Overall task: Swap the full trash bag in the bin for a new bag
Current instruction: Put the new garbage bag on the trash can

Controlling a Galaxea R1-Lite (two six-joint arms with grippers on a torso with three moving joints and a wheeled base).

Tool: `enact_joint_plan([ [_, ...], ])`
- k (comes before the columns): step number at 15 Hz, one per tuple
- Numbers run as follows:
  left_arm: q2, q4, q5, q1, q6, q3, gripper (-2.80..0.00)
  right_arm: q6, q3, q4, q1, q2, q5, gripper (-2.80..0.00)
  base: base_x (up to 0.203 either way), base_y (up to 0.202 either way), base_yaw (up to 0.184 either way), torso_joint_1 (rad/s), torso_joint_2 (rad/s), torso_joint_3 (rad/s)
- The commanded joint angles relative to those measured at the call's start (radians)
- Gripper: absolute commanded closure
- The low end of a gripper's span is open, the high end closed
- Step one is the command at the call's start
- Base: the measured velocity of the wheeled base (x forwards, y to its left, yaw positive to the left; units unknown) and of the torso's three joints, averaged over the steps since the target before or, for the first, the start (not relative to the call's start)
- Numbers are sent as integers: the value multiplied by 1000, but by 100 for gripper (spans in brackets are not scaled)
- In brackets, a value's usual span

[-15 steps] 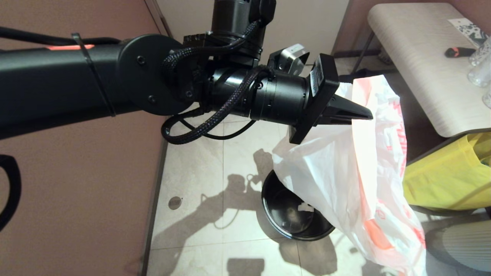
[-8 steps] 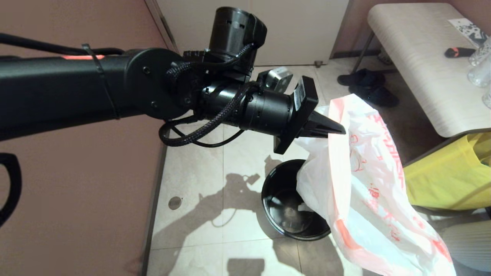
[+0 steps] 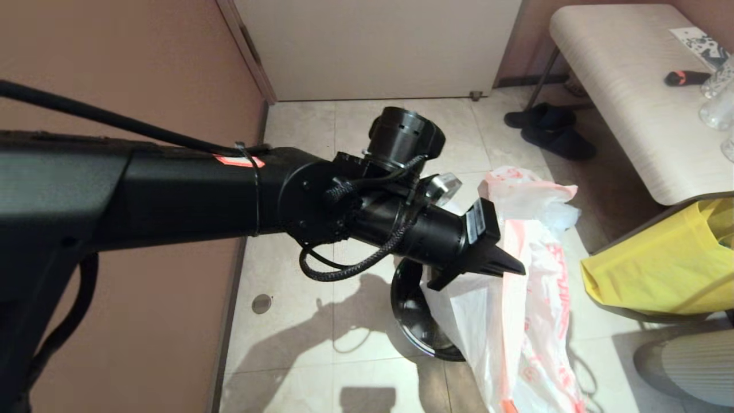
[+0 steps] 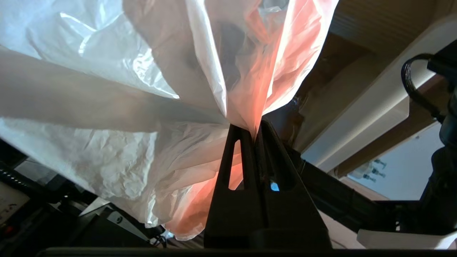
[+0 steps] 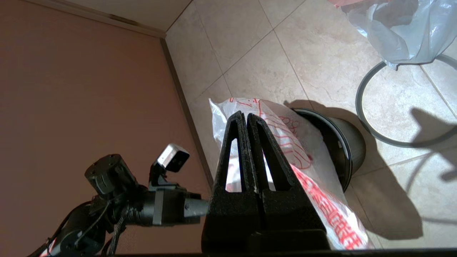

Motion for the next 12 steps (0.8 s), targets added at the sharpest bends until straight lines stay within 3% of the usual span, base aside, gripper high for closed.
enact_joint_plan([
  [1,8,4,-2,-43,-7,2,0,4,-1,1,0,11,2,0,0,0,0,0,0,0],
  [3,-11,8,18,-83,-31,9,0,4,0,5,-2,11,0,0,0,0,0,0,0,0],
  [7,-77,11,42,-80,-62,52,0,4,4,76,-3,6,2,0,0,0,0,0,0,0],
  [9,-107,10,43,-55,-61,72,0,4,10,138,6,14,6,0,0,0,0,0,0,0],
  [12,-100,4,39,4,-45,108,0,23,17,254,94,41,21,0,0,0,0,0,0,0],
])
